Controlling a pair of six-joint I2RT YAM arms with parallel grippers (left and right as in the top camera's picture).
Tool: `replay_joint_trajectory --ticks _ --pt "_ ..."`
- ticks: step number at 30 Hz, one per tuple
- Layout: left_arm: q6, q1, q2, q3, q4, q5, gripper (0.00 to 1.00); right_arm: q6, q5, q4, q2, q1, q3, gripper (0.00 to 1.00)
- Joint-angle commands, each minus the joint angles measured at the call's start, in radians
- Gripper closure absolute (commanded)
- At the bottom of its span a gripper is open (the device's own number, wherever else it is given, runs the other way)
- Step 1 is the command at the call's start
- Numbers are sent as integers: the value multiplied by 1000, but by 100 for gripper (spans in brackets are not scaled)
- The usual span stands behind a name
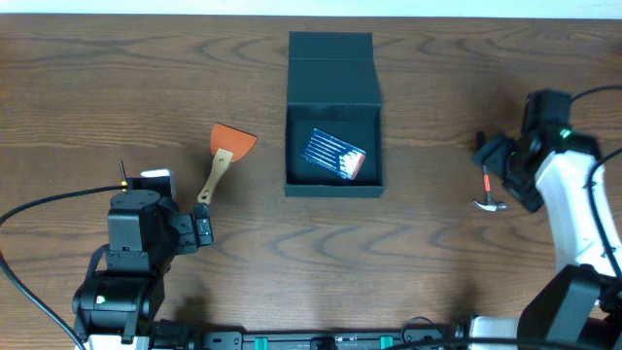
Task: Pack container
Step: 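Withdraw the right gripper and move it to the claw hammer, then grasp the claw hammer head with the right gripper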
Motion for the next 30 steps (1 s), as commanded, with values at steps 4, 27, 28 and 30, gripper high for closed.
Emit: replay_joint_trajectory --ticks 4,27,28,30 --pt "-6 -2 -2 21 -1 -3 1 -19 -8 181 -6 -5 -134 1" --pt "-6 -2 -2 21 -13 -3 2 287 9 360 -5 -5 -308 1" --pt "-6 -2 -2 21 -13 -3 2 288 2 360 -4 -5 -308 1" --pt "-6 -2 -2 21 -13 -3 2 288 -2 359 -1 -6 -308 1"
